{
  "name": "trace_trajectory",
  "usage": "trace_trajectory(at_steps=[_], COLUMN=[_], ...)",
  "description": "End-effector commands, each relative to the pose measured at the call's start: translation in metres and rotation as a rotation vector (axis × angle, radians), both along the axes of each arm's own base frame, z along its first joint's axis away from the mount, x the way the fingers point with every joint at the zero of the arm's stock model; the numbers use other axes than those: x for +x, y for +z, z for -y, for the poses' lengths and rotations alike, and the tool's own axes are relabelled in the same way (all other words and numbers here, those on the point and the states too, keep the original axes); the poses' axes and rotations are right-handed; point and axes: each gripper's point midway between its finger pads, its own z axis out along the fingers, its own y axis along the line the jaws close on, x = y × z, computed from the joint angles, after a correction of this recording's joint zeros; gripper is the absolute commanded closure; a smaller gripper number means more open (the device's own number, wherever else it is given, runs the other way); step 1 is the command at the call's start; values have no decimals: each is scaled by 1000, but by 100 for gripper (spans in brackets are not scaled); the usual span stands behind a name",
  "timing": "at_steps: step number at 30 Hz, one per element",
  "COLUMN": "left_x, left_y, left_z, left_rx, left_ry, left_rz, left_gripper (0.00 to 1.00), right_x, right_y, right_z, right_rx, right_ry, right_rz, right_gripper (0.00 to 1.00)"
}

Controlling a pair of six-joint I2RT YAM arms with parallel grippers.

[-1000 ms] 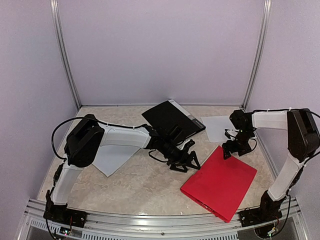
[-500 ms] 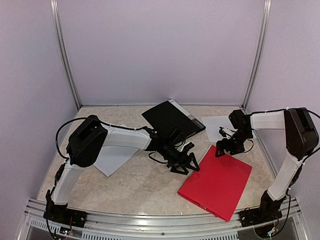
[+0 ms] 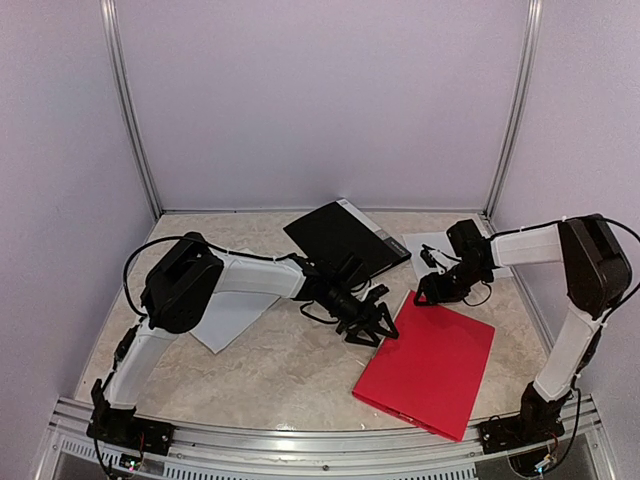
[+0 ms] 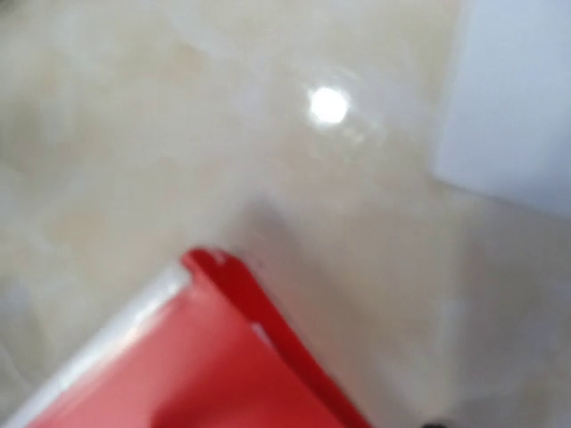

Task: Put the files into the folder
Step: Move the folder with files to the center of the board, then pick up the folder with files at the center of the board.

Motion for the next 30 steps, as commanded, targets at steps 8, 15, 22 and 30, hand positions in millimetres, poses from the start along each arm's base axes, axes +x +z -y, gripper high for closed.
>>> trace_trajectory(at_steps=[8, 15, 22, 30], left_x=[11, 20, 29, 44], left_y=[-64, -73, -76, -54], left_z=[-9, -4, -14, -41], left_rx=[141, 157, 165, 165], left_ry=[66, 87, 138, 186], left_rz=[-60, -43, -31, 50], left_gripper=[51, 76, 100, 100], right_x=[-25, -22, -14, -8], right_y=[-35, -26, 7, 58], right_z=[-29, -39, -36, -28], right_rx=[115, 119, 106, 80], right_ry=[65, 91, 87, 62], right_rz=[-110, -78, -7, 96], right_gripper=[50, 50, 47, 36])
